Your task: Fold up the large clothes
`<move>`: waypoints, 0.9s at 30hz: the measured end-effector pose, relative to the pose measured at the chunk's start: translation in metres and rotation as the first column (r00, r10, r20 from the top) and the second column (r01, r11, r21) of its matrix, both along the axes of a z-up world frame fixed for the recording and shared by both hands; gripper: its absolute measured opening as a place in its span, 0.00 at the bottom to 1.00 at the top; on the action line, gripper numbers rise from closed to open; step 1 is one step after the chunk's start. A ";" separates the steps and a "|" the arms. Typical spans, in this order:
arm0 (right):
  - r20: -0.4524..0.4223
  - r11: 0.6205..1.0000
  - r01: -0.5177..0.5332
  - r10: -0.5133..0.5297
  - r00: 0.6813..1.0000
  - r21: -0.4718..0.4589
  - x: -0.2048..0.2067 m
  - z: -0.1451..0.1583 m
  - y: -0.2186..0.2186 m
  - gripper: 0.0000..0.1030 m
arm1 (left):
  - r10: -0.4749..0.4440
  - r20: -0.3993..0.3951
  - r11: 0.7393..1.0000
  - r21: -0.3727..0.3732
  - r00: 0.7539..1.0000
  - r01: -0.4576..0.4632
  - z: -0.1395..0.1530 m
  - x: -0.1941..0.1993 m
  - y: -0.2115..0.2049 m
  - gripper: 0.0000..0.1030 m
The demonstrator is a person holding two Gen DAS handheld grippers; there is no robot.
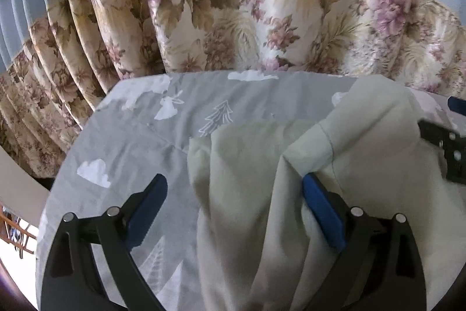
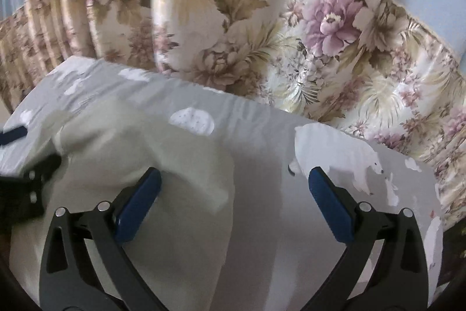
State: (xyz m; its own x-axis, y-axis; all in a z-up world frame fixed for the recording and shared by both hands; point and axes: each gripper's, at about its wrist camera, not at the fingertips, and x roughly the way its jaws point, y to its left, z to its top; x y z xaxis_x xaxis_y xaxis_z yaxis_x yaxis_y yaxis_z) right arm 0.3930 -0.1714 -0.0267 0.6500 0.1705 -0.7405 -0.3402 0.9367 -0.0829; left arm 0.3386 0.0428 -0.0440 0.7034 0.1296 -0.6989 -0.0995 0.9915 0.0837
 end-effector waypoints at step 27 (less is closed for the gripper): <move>0.085 0.993 0.005 -0.016 0.996 0.121 -0.187 0.029 -0.053 0.97 | -0.027 0.072 0.990 -0.135 0.997 0.037 0.020 -0.157 -0.002 0.91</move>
